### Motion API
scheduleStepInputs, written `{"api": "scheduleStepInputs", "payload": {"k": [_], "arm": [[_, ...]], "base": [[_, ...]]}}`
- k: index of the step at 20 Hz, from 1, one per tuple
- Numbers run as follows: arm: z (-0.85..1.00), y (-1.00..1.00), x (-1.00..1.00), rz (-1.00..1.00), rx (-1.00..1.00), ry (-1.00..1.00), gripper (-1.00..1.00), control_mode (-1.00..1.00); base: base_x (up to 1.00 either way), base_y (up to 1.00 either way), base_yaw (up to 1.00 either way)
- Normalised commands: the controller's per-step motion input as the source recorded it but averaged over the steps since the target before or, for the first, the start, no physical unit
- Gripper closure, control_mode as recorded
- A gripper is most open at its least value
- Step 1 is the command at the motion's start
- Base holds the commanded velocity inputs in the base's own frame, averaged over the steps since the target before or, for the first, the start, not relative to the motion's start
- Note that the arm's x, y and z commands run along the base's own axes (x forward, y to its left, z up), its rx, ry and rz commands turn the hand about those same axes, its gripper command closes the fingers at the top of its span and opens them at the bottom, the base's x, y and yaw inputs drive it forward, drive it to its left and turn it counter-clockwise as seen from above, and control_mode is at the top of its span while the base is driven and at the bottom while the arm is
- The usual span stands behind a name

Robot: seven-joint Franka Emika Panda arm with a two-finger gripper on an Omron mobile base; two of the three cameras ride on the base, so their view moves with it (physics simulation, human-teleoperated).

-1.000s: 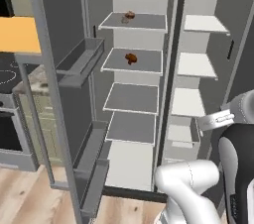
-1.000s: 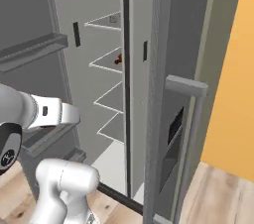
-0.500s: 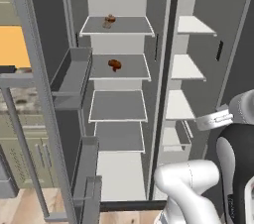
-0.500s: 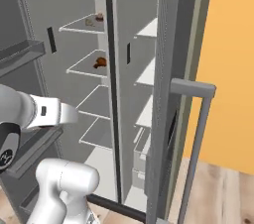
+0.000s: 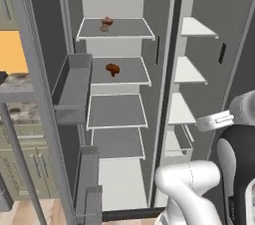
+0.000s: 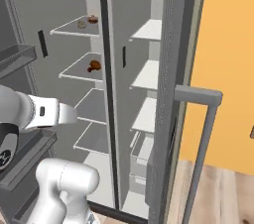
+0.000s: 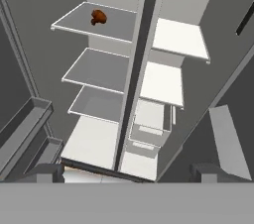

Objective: Gather the garlic and mushroom from the fridge and place them on a tray on the dining counter. Then gather the chicken drumstick and fish from the fridge and place them on the other tray.

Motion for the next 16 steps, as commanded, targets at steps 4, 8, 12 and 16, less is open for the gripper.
{"api": "scheduleStepInputs", "payload": {"k": [4,8,12,16], "arm": [[0.00,0.00,0.00,0.00,0.00,0.00,-1.00,1.00],[0.00,0.00,0.00,0.00,0.00,0.00,-1.00,1.00],[0.00,0.00,0.00,0.00,0.00,0.00,-1.00,1.00],[0.00,0.00,0.00,0.00,0.00,0.00,-1.00,1.00]], "base": [[0.53,0.30,-0.11],[0.48,0.41,-0.11],[0.48,0.36,-0.12],[0.50,0.32,-0.11]]}}
